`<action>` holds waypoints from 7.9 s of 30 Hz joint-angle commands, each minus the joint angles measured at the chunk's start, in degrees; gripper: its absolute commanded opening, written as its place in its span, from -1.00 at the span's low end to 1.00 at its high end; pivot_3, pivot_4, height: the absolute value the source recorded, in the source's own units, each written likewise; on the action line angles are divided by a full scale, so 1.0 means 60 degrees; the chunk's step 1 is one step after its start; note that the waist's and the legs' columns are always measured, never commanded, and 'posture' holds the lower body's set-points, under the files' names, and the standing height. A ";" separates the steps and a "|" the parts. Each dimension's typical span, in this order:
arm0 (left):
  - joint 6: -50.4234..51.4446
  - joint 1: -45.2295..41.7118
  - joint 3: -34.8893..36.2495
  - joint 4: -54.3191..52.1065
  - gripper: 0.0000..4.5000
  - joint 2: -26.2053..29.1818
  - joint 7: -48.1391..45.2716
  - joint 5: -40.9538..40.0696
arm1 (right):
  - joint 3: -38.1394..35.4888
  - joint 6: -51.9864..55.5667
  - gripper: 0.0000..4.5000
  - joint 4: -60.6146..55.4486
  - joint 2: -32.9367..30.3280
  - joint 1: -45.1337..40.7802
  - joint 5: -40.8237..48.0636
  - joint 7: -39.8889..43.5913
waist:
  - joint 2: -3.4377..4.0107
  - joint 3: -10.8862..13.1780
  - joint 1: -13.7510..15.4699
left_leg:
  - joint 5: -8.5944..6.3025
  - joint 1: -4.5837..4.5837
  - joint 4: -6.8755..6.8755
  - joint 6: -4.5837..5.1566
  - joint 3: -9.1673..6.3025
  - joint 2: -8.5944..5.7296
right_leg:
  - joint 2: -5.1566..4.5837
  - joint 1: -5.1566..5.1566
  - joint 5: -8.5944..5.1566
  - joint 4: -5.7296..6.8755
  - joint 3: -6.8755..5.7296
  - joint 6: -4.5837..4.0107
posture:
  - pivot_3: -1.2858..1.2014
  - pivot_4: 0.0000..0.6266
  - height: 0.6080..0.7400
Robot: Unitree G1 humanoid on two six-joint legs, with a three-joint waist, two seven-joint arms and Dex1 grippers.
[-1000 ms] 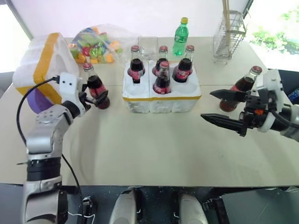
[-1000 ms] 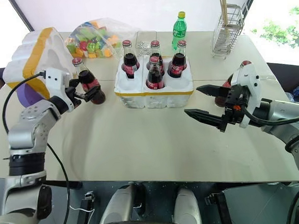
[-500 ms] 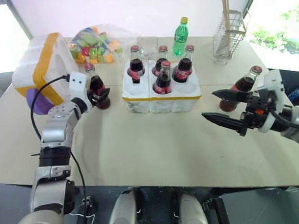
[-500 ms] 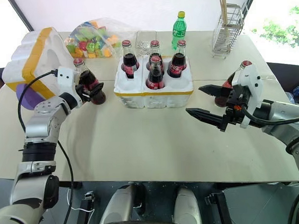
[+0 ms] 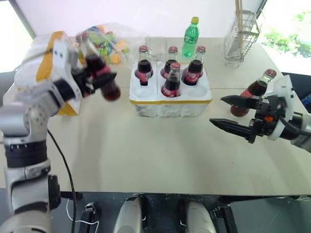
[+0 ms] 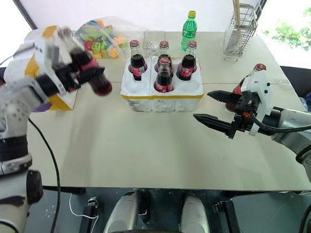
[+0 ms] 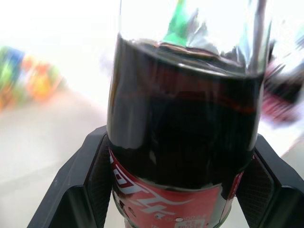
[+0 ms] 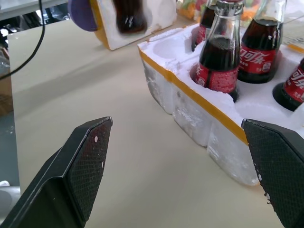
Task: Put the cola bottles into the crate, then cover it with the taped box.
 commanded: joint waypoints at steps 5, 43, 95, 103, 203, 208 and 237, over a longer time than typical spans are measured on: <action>-0.1730 -0.1175 -0.1395 0.1433 0.25 -0.1094 -0.0587 0.0854 | -0.0235 -0.0237 1.00 -0.0411 0.0222 0.0129 -0.0084 -0.0250 | 0.0003 -0.0002 -0.0092 | 0.0005 0.0011 -0.0010 -0.0004 0.0005 -0.0003 | 0.0004 0.0005 0.0003 0.0006 -0.0001 0.0006 | 0.03 -0.52 0.94; -0.0925 0.2261 -0.0620 -0.1651 0.97 0.0580 -0.2674 -0.0179 | -0.0661 -0.0032 1.00 -0.0133 0.0442 0.0814 -0.0604 -0.0912 | 0.0009 0.0001 -0.0123 | -0.0001 0.0046 -0.0012 0.0000 0.0013 0.0015 | -0.0001 0.0003 0.0002 0.0049 0.0009 0.0003 | 0.03 -0.52 0.94; -0.0558 0.3324 -0.1288 -0.3811 1.00 0.0948 -0.2385 -0.2188 | -0.0516 -0.3007 0.23 0.6212 0.2519 -0.4310 -0.2615 -0.1286 | 0.0112 0.0049 -0.0385 | 0.0042 0.0076 -0.0032 -0.0069 0.0045 0.0006 | 0.0003 0.0007 0.0007 0.0050 0.0041 0.0000 | 0.03 -0.52 0.94; -0.0755 0.3282 -0.1300 -0.3639 1.00 0.0899 -0.2287 -0.2087 | 0.0985 -0.2324 0.23 0.4999 0.3190 -0.5445 -0.2929 -0.1784 | 0.0117 0.0052 -0.0427 | 0.0040 0.0078 -0.0036 -0.0067 0.0050 0.0010 | 0.0005 -0.0009 0.0005 0.0072 0.0047 -0.0002 | 0.03 -0.52 0.94; 0.2910 -0.0063 -0.2588 0.3904 0.75 0.4317 0.1057 0.2722 | 0.1048 -0.0076 1.00 0.1428 0.0407 -0.4256 -0.0745 0.1959 | 0.0052 0.0050 -0.0359 | 0.0065 -0.0041 -0.0025 -0.0105 0.0103 -0.0004 | 0.0003 -0.0147 0.0006 0.0116 0.0055 -0.0004 | 0.03 -0.52 0.94; 0.2814 -0.0050 -0.2687 0.3965 -0.28 0.4272 0.0745 0.3044 | 0.1074 -0.0169 1.00 0.1192 0.0436 -0.4070 -0.0774 0.1758 | 0.0043 0.0054 -0.0361 | 0.0065 -0.0042 -0.0025 -0.0105 0.0103 0.0003 | 0.0005 -0.0149 0.0006 0.0118 0.0055 -0.0004 | 0.03 -0.52 0.94; -0.5949 0.0884 -0.1835 0.1402 -0.83 0.4394 0.1297 0.5740 | 0.0703 -0.0096 1.00 0.2368 -0.0275 -0.3692 -0.1393 0.1566 | 0.0018 0.0049 -0.0344 | 0.0063 -0.0047 -0.0017 -0.0101 0.0097 0.0013 | -0.0003 -0.0149 0.0007 0.0119 0.0055 -0.0005 | 0.03 -0.52 0.94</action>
